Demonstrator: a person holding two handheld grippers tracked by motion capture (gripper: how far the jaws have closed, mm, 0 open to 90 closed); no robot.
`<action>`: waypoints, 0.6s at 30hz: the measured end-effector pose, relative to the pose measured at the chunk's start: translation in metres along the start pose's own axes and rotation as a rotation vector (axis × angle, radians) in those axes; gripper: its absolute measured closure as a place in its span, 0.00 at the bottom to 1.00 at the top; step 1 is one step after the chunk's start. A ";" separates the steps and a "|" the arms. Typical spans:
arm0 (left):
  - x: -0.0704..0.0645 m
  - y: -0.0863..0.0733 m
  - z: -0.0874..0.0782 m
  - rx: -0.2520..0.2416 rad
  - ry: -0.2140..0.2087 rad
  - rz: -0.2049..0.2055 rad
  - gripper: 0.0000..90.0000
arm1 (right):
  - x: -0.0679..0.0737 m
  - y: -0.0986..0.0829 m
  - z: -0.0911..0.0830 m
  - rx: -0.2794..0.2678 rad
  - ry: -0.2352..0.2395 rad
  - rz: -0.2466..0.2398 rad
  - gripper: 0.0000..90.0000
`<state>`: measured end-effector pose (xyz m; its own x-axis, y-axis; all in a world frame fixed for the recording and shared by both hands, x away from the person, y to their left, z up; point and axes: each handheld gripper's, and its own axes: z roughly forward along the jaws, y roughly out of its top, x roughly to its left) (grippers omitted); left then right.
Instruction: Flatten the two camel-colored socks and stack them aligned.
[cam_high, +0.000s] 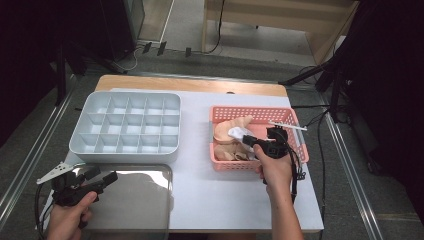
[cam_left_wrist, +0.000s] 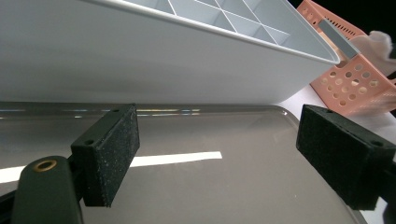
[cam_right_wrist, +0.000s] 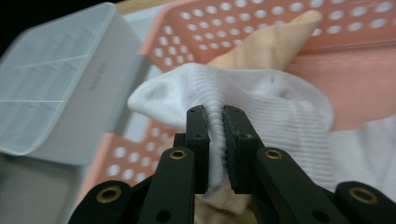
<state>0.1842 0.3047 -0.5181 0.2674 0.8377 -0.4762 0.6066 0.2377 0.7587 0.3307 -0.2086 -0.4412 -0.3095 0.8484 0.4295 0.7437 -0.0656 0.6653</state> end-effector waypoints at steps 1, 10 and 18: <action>0.000 0.000 0.000 0.001 0.002 0.003 0.16 | -0.002 0.001 0.003 0.003 -0.050 -0.010 0.90; 0.003 -0.001 0.001 0.004 0.014 -0.002 0.16 | -0.026 0.002 0.022 0.080 -0.304 -0.011 0.56; 0.001 -0.002 0.002 0.009 0.015 0.007 0.16 | -0.021 -0.005 0.042 0.191 -0.305 0.012 0.31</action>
<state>0.1848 0.3043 -0.5208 0.2610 0.8465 -0.4641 0.6113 0.2271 0.7581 0.3586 -0.2044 -0.4792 -0.1307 0.9677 0.2156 0.8523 -0.0015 0.5231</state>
